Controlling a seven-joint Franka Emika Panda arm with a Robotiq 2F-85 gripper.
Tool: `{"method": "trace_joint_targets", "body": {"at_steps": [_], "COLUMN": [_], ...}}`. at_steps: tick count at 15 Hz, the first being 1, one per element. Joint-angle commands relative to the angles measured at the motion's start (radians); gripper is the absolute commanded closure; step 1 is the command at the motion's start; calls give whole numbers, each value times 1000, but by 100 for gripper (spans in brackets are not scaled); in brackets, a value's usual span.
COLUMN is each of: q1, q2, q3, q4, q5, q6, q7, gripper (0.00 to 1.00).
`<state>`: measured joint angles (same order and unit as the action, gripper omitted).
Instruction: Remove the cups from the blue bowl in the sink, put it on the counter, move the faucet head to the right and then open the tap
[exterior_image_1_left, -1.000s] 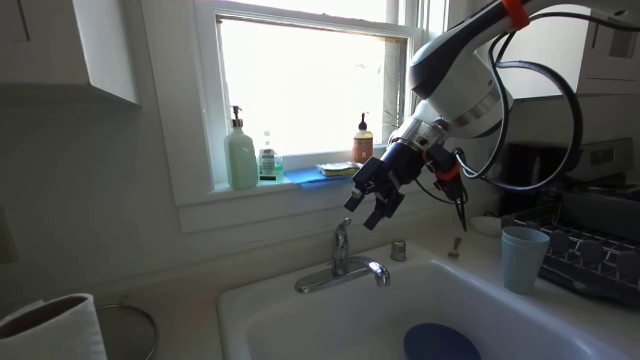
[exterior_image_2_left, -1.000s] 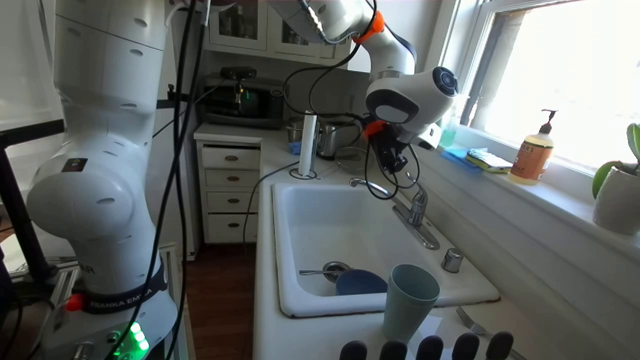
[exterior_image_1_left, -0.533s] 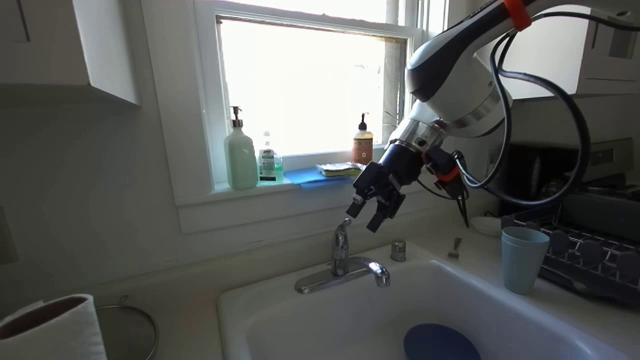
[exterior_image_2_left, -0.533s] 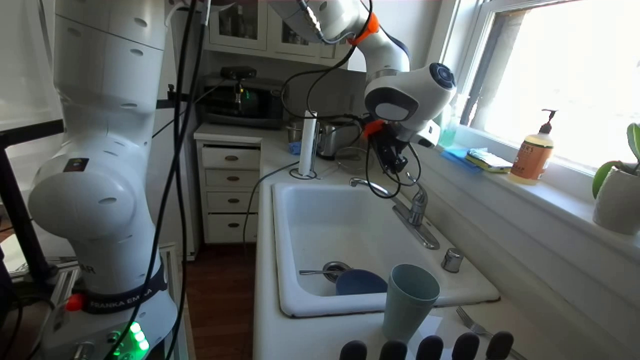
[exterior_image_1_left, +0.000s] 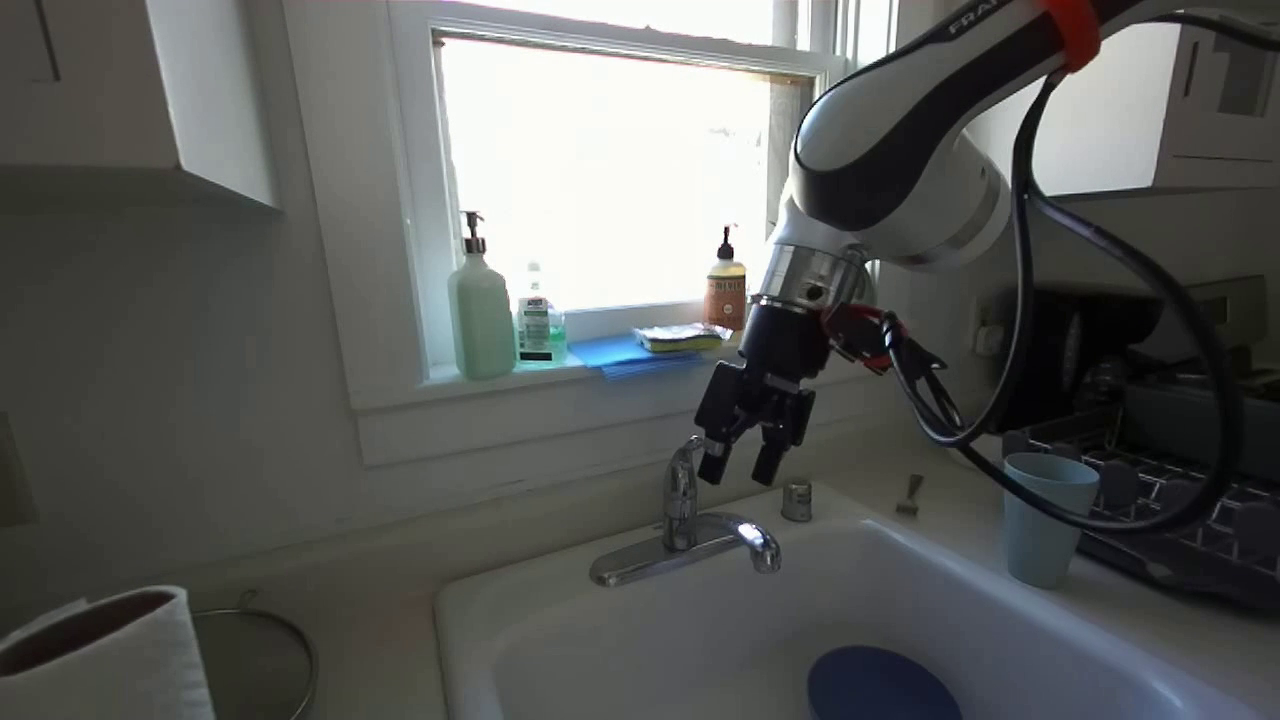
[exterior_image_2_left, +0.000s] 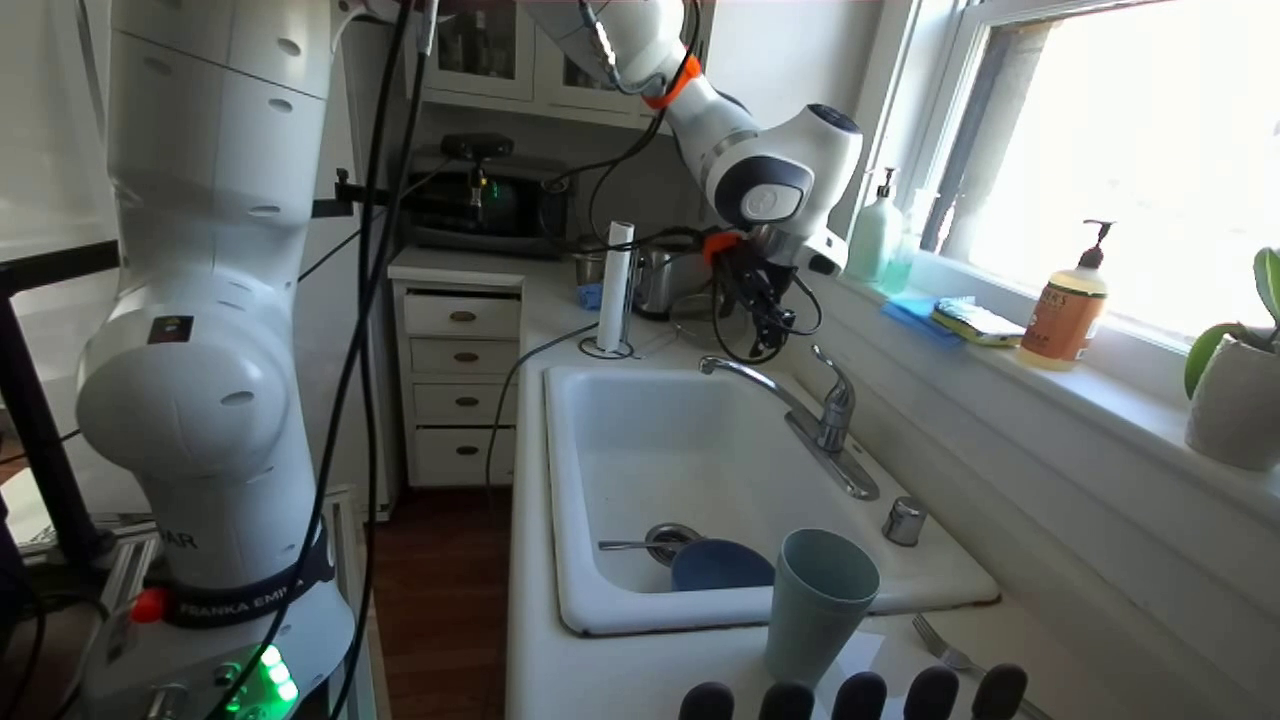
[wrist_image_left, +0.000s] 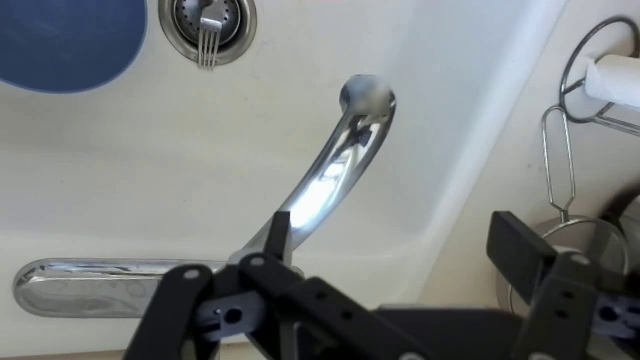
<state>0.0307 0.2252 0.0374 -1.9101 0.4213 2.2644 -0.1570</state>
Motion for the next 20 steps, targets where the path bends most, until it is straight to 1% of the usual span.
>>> {"method": "trace_joint_targets", "body": {"at_steps": [1, 5, 7, 10, 11, 13, 20], "q1": [11, 27, 26, 20, 20, 22, 10], "q2": [2, 24, 37, 49, 53, 61, 97], "q3": [2, -7, -1, 10, 10, 8, 10], "q4": [14, 17, 20, 18, 19, 23, 35], "q5": [-106, -226, -241, -210, -211, -225, -225], "q6": [-62, -115, -116, -63, -39, -26, -83], "q7": [123, 235, 253, 235, 236, 241, 199], "gripper": [0, 0, 0, 0, 0, 0, 0]}}
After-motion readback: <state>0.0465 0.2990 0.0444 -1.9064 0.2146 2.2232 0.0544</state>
